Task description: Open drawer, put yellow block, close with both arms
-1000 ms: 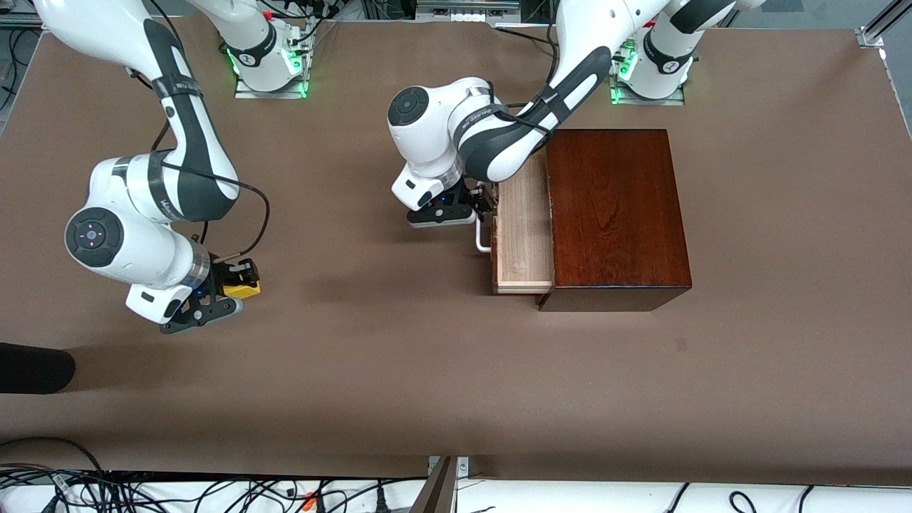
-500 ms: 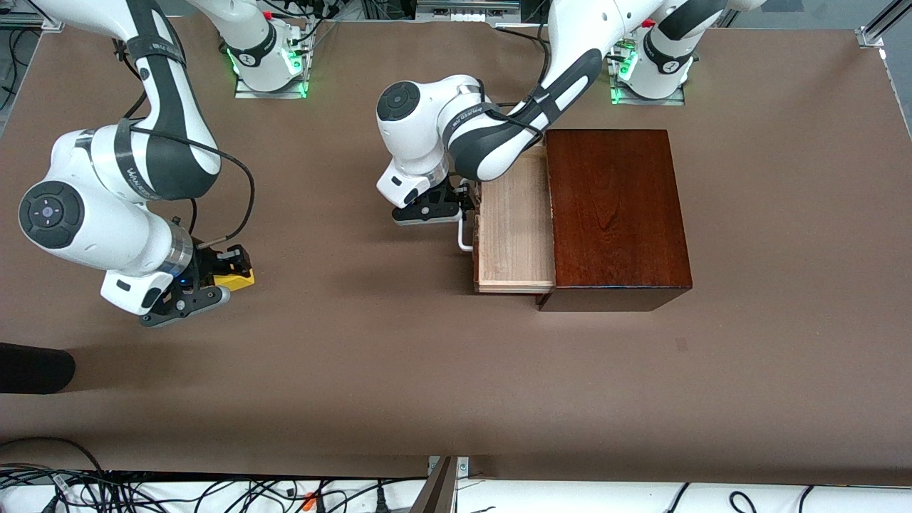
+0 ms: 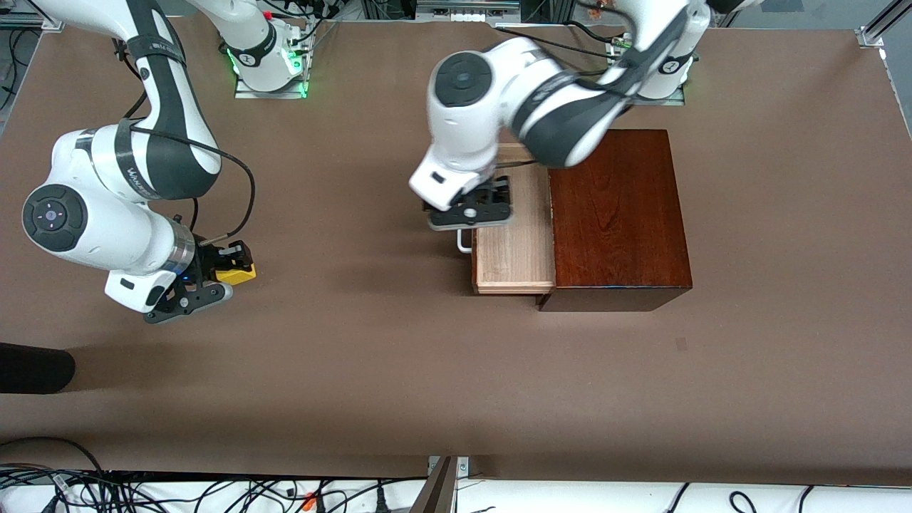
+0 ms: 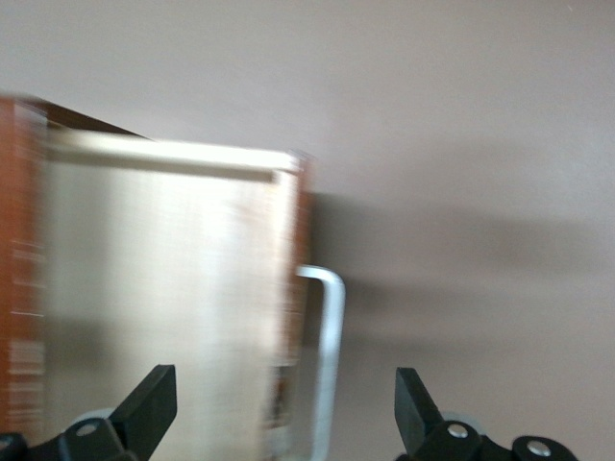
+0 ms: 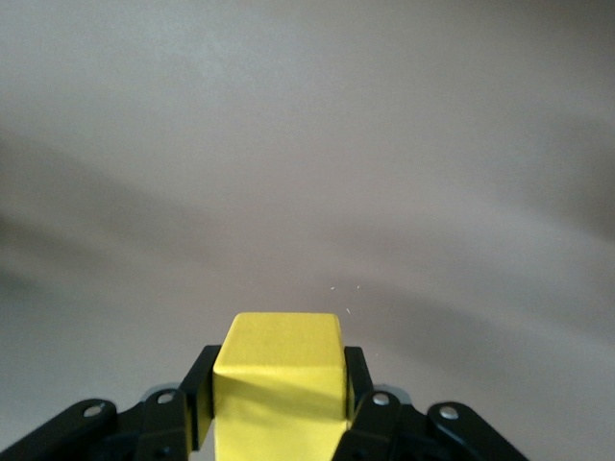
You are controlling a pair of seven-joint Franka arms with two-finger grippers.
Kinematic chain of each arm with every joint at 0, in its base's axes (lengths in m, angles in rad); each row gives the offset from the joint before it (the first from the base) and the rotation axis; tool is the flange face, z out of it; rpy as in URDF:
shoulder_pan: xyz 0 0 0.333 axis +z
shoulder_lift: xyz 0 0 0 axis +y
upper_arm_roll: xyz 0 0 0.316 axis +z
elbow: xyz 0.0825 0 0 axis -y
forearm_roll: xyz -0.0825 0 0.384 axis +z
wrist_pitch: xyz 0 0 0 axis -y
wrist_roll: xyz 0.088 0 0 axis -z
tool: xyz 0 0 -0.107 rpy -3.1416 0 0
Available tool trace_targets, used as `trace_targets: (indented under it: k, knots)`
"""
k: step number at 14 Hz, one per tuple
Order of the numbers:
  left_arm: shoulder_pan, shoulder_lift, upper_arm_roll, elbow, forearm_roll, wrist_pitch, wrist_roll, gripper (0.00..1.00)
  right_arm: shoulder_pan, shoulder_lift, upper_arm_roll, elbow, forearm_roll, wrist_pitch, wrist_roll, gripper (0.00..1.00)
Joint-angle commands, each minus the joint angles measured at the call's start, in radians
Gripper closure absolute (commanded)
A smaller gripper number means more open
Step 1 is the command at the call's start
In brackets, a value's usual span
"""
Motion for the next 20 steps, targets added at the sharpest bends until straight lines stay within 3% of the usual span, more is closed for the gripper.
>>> trace_targets:
  k: [1, 4, 8, 12, 15, 20]
  knots:
    - [0.158, -0.133, -0.013, -0.095, -0.081, -0.056, 0.180, 0.00, 0.001, -0.009, 0.058, -0.006, 0.016, -0.012, -0.011, 0.69]
    - [0.311, -0.213, -0.013, -0.149, -0.112, -0.082, 0.327, 0.00, 0.064, -0.003, 0.124, 0.003, 0.007, 0.006, -0.005, 0.68]
    - [0.428, -0.248, -0.013, -0.152, -0.124, -0.102, 0.373, 0.00, 0.252, 0.032, 0.123, 0.014, 0.005, 0.175, -0.002, 0.65]
    - [0.560, -0.310, -0.004, -0.184, -0.196, -0.111, 0.562, 0.00, 0.455, 0.133, 0.120, 0.186, -0.063, 0.175, -0.002, 0.65]
    - [0.516, -0.395, 0.122, -0.269, -0.236, -0.101, 0.663, 0.00, 0.567, 0.202, 0.121, 0.297, -0.129, 0.175, -0.007, 0.65]
    - [0.298, -0.505, 0.447, -0.344, -0.296, -0.107, 0.811, 0.00, 0.675, 0.227, 0.122, 0.296, -0.186, 0.176, -0.017, 0.65]
